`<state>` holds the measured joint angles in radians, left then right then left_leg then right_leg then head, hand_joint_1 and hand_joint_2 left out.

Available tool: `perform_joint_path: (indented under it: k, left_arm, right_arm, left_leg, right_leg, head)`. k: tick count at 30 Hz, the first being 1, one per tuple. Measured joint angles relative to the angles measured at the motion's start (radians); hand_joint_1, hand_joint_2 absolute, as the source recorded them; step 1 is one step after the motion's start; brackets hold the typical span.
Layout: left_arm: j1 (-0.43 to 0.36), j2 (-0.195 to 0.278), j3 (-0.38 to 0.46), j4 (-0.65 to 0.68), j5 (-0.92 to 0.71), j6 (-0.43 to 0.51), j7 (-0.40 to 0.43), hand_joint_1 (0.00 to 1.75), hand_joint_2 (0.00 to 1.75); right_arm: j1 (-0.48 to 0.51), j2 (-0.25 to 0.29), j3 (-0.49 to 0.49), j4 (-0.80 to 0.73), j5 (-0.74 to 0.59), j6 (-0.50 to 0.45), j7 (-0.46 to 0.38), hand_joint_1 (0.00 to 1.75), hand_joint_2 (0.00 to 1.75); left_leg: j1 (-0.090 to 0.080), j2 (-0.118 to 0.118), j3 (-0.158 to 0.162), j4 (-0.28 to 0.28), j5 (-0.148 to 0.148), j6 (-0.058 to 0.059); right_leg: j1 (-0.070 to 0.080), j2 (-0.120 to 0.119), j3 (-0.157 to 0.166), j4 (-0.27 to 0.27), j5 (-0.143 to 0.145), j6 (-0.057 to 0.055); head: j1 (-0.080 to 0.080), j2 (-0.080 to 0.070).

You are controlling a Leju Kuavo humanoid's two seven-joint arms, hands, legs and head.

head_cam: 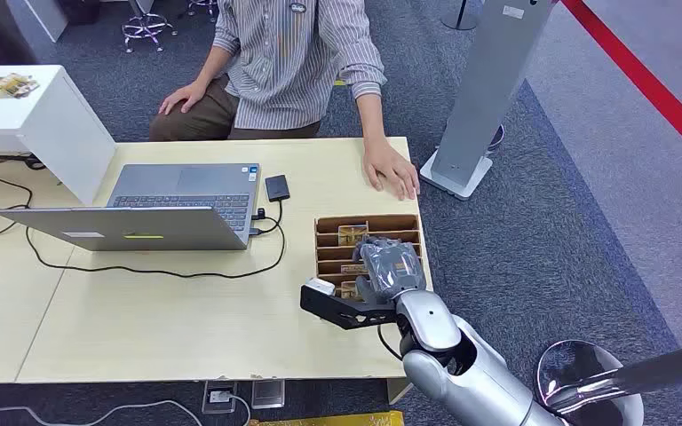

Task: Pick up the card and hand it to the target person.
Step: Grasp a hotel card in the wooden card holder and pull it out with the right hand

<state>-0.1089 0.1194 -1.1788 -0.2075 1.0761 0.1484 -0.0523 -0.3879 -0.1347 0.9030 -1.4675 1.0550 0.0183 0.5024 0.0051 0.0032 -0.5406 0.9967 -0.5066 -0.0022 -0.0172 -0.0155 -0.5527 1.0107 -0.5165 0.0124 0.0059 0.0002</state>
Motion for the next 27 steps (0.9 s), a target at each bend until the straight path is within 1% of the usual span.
perform_joint_path:
  k: [14,16,19,25,27]
  left_arm:
    - [0.0,0.0,0.0,0.0,0.009,-0.002,0.002,0.0,0.0]
    - [0.0,0.0,0.0,0.0,0.009,-0.002,0.002,0.0,0.0]
    - [0.0,0.0,0.0,0.0,0.01,-0.002,0.002,0.0,0.0]
    - [0.0,0.0,0.0,0.0,0.01,-0.002,0.0,0.0,0.0]
    - [0.0,0.0,0.0,0.0,0.01,-0.002,0.0,0.0,0.0]
  right_arm:
    - [-0.011,0.0,-0.001,0.034,-0.024,-0.019,0.015,0.78,1.75]
    - [-0.011,0.0,-0.001,0.035,-0.027,-0.019,0.014,0.81,1.75]
    - [-0.011,0.0,-0.001,0.035,-0.029,-0.02,0.014,0.92,1.75]
    - [-0.011,0.0,-0.001,0.035,-0.034,-0.02,0.014,0.94,1.75]
    - [-0.011,0.0,-0.001,0.035,-0.037,-0.02,0.013,0.99,1.75]
  left_leg:
    - [0.0,0.0,0.0,0.0,0.0,0.0]
    - [0.0,0.0,0.0,0.0,0.0,0.0]
    - [0.0,0.0,0.0,0.0,0.0,0.0]
    - [0.0,0.0,0.0,0.0,0.0,0.0]
    - [0.0,0.0,0.0,0.0,0.0,0.0]
  right_leg:
    - [0.0,0.0,0.0,0.0,0.0,0.0]
    - [0.0,0.0,0.0,0.0,0.0,0.0]
    - [0.0,0.0,0.0,0.0,0.0,0.0]
    - [0.0,0.0,0.0,0.0,0.0,0.0]
    - [0.0,0.0,0.0,0.0,0.0,0.0]
  head:
    - [0.0,0.0]
    - [0.0,0.0]
    - [0.0,0.0]
    - [0.001,0.0]
    - [0.0,0.0]
